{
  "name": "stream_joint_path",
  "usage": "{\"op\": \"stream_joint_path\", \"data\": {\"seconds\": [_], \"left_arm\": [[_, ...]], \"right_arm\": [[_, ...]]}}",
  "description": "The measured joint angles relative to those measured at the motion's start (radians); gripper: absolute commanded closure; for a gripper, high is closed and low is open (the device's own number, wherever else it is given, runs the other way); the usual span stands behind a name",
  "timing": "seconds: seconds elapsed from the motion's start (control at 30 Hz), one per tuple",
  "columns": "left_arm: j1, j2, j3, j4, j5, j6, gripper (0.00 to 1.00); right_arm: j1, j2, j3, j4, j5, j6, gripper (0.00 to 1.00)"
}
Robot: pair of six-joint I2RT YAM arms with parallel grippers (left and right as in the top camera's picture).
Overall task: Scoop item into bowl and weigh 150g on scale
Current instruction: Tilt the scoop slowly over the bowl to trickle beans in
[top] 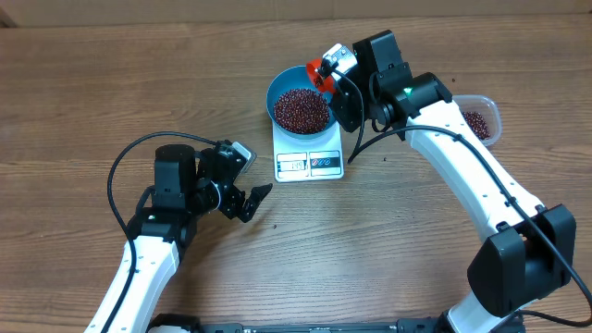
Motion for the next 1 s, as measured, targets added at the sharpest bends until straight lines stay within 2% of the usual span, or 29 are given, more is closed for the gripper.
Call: {"op": "stream_joint_path", "data": {"seconds": [0.57,1.0], "left_arm": [[0.0,0.0,0.0,0.0,0.0,0.0,0.0],[0.0,0.0,0.0,0.0,0.0,0.0,0.0]], "right_arm": [[0.0,0.0,0.0,0.0,0.007,0.011,0.96],[0.0,0.0,0.0,-0.011,-0.035,0.105,0.96]]}}
